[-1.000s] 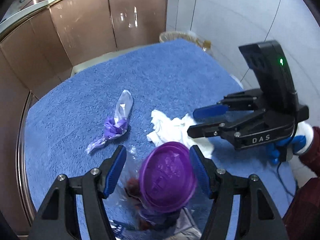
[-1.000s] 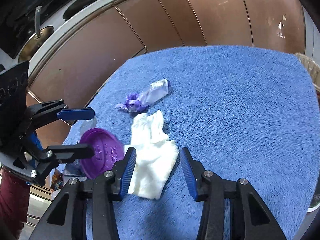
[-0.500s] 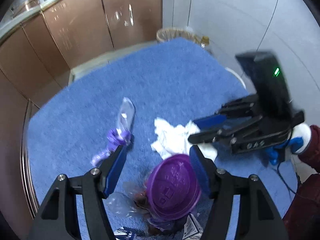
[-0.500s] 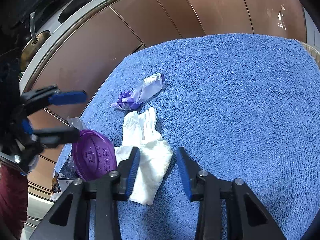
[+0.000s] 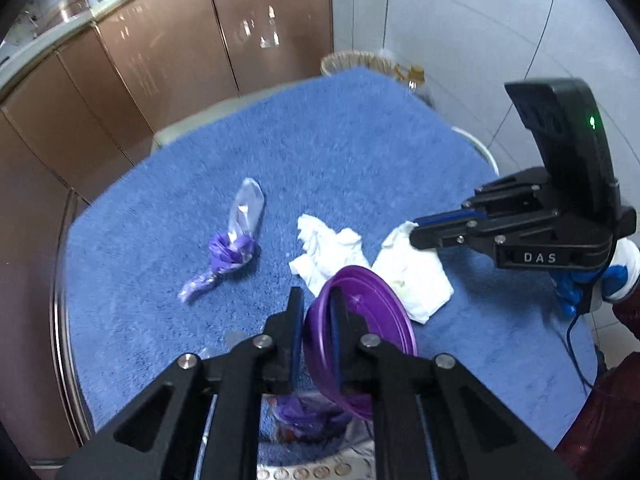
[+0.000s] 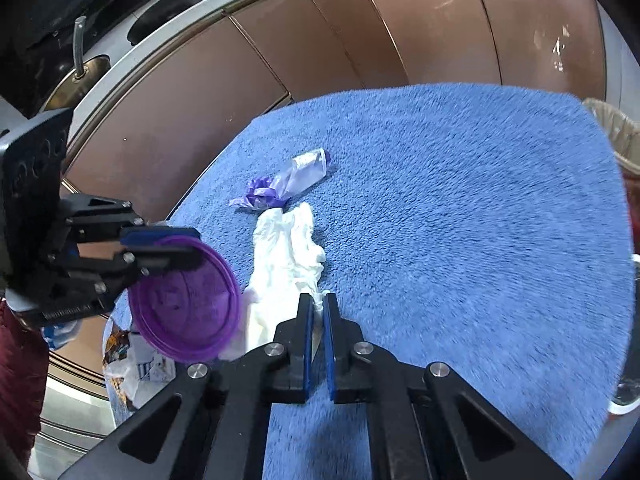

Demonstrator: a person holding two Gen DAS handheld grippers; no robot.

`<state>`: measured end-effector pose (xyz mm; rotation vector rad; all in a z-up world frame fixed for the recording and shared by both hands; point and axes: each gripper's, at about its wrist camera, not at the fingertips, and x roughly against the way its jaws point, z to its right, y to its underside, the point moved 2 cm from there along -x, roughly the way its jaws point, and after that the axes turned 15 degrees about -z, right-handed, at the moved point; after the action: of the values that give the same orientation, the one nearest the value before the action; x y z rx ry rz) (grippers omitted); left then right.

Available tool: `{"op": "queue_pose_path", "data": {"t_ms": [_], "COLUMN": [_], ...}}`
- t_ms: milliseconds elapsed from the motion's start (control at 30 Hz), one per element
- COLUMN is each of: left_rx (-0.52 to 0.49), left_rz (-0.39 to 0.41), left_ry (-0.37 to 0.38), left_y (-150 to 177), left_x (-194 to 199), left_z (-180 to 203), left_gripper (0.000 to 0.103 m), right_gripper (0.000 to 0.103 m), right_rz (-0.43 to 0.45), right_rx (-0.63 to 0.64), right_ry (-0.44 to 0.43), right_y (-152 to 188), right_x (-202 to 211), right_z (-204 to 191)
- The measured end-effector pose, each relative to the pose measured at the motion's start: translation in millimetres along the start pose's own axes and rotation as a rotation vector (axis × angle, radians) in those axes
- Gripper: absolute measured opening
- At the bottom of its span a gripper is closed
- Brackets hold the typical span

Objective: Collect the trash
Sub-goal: 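Grasp the purple cup lid with the left tool while the right tool grasps the white tissue, then carry the lid and tissue over the bin and open both tools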

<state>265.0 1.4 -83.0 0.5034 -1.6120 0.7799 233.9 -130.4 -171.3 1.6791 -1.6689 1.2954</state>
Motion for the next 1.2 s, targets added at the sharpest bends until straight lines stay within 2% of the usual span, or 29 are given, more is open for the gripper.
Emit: {"op": "queue_pose_path", "data": {"t_ms": [300,567,700,867,1067,1200], "left_rx": [0.081,0.081,0.076,0.046,-0.005,-0.016], "left_rz": [0.132,0.213,0.235,0.222,0.164,0.119], "left_ry": [-0.058,-0.061,-0.031,0.017,0.083,0.083], "left_y": [13.1,-17.5,-53.8,-113.1,-196.1,-244.9], "left_x": [59.9,88.4,83.9,58.5,-3.1,-51.3], "left_z": [8.7,42.5,66.2,112.6,172.4,209.5], "left_gripper": [0.011,0.011,0.011,0.011,0.011,0.011], "right_gripper": [0.005,0.005,0.005,0.005,0.005,0.005], "right_rz": [0.087,0.2,0.25,0.303,0.334,0.321], "right_rx": [0.023,-0.037,-0.088,-0.184,-0.299,-0.353], "right_ry": [0.049,0.103,0.16,0.284,0.428,0.514], "right_y": [20.3,43.4,55.8,71.9,87.1,89.4], "right_x": [50.2,101.9,128.4,162.0,187.3,188.7], "right_z": [-22.8,-3.8,21.7,70.9,141.3,183.3]}}
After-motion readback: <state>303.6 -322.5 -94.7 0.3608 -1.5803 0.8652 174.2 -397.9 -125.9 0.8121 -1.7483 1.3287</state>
